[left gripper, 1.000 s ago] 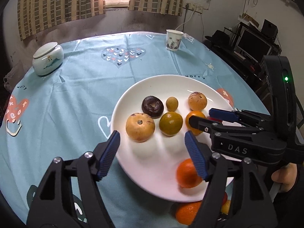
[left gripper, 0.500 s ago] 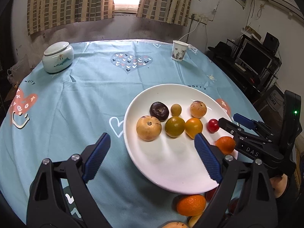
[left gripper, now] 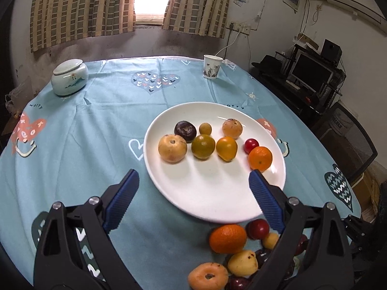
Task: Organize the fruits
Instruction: 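Move both open tools back toward the remaining fruit cluster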
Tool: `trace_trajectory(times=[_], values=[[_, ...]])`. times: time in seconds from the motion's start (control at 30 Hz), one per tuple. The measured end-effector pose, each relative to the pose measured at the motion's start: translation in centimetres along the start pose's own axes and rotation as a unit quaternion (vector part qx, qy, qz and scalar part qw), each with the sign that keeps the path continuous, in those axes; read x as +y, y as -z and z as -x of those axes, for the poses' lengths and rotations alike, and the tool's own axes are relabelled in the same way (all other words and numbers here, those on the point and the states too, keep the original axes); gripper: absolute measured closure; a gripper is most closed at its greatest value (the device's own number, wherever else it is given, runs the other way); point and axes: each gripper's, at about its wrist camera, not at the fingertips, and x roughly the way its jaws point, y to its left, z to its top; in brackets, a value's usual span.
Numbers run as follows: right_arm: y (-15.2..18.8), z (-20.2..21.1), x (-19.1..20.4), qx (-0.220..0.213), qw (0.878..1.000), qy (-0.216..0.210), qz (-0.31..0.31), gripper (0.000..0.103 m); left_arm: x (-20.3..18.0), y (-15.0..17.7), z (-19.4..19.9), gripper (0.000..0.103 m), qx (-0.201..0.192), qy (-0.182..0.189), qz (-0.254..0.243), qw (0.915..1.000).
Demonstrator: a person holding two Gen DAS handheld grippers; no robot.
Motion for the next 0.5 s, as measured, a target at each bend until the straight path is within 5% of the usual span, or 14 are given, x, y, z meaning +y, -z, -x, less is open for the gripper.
trace_trajectory(times=[0.3,0.4,0.43,0.5], values=[[0.8,-1.6,-0.7,0.009,0.998,-0.064,-0.015,0.030,2.0,7.7,3.7,0.004,0.041,-0.012,0.042,0.9982],[0.9,-2.3,-0.8,0.008,0.995,-0.096,-0.014,0.048,2.1,9.1,3.7,0.004,0.064,-0.016,0.042,0.9969],[0.9,-2.3,-0.7,0.014,0.992,-0.125,-0.015,0.066,2.1,9.3,3.5,0.004,0.069,-0.018,0.040,0.9966],[0.8,-1.9,-0.4,0.010,0.994,-0.108,-0.013,0.066,1.9,9.8,3.1,0.004,0.081,-0.027,0.034,0.9958]])
